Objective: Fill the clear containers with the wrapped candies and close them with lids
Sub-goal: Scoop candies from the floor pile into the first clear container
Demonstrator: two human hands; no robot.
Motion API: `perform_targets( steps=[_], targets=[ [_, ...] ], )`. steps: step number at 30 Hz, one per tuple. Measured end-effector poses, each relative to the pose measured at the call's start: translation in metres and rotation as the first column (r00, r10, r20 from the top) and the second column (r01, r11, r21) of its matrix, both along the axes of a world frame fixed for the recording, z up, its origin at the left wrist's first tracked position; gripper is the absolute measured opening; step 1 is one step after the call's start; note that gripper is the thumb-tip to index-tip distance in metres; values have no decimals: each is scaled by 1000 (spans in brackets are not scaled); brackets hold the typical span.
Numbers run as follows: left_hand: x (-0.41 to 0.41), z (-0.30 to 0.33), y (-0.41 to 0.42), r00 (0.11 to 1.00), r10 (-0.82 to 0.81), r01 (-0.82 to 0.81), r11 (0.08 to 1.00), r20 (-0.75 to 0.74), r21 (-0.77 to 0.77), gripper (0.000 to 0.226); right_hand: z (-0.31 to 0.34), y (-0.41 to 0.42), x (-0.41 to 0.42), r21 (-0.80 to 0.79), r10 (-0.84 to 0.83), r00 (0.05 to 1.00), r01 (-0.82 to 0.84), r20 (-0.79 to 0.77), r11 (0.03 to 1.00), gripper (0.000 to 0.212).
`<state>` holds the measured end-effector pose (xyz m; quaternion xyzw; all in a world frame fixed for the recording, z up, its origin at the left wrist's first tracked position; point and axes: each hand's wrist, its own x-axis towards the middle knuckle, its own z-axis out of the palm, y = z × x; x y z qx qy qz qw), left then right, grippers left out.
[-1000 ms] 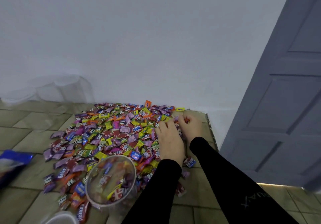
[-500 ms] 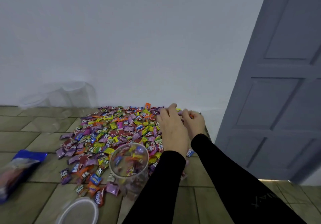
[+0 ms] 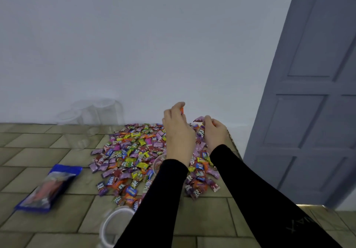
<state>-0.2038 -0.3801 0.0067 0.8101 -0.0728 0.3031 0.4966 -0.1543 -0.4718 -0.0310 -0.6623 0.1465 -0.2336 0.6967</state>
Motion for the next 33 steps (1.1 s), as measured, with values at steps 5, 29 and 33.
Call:
perform_targets(
  steps=[5, 29, 33],
  targets=[
    [-13, -7, 37, 995, -88, 75, 973, -54, -218, 32, 10, 30, -15, 134, 21, 1000, -22, 10, 991, 25],
    [-28, -64, 81, 947, -294, 260, 938, -131, -230, 24, -20, 75, -45, 193, -81, 995, 70, 50, 979, 35],
    [-29, -64, 81, 940, -322, 286, 922, -108, -263, 29, -19, 76, -48, 198, -94, 994, 81, 57, 977, 30]
  ],
)
